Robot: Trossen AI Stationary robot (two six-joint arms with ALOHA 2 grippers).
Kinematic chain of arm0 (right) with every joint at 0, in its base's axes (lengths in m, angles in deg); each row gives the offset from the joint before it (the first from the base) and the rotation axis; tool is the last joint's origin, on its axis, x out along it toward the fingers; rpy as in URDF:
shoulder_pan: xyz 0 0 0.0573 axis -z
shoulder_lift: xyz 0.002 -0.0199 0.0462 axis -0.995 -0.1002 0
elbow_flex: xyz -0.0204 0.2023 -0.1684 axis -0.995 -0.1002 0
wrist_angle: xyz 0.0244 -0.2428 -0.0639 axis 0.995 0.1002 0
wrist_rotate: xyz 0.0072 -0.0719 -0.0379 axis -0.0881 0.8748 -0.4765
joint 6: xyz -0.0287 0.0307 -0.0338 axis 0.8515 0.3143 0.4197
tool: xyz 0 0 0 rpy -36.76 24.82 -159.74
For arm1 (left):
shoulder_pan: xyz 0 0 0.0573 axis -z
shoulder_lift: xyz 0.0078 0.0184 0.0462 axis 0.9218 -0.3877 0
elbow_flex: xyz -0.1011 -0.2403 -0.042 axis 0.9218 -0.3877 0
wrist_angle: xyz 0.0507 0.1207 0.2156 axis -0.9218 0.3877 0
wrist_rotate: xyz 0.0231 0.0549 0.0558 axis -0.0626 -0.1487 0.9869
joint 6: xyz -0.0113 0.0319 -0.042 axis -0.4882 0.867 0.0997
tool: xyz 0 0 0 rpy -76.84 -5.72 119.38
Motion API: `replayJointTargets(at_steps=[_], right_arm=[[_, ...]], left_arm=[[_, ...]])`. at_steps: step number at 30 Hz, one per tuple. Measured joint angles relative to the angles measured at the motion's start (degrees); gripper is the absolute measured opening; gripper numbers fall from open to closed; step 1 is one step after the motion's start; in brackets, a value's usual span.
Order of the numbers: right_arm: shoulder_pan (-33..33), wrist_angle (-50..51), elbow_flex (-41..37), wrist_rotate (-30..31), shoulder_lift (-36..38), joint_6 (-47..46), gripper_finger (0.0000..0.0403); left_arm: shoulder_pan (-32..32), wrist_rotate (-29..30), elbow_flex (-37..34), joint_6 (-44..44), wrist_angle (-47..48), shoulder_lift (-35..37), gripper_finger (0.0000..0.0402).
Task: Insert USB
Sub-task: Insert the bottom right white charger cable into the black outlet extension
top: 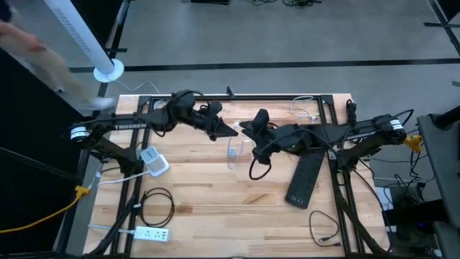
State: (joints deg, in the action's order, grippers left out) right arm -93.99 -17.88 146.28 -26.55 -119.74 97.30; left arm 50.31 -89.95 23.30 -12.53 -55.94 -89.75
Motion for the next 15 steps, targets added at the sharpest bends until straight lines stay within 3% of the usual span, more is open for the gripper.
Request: replayJointTargets(at_steps=[7,15], right_arm=[[0.39,-2.33,0.0,-0.87,-1.87,0.87,0.0148],[1.27,-7.99,0.0,0.12,-3.99,3.84,0.013]], left_arm=[[-0.95,-1.01,0.0,-3.59,-5.67,0.0,0.0],[-0.75,-1.9,0.0,-3.84,-5.51,0.0,0.0]])
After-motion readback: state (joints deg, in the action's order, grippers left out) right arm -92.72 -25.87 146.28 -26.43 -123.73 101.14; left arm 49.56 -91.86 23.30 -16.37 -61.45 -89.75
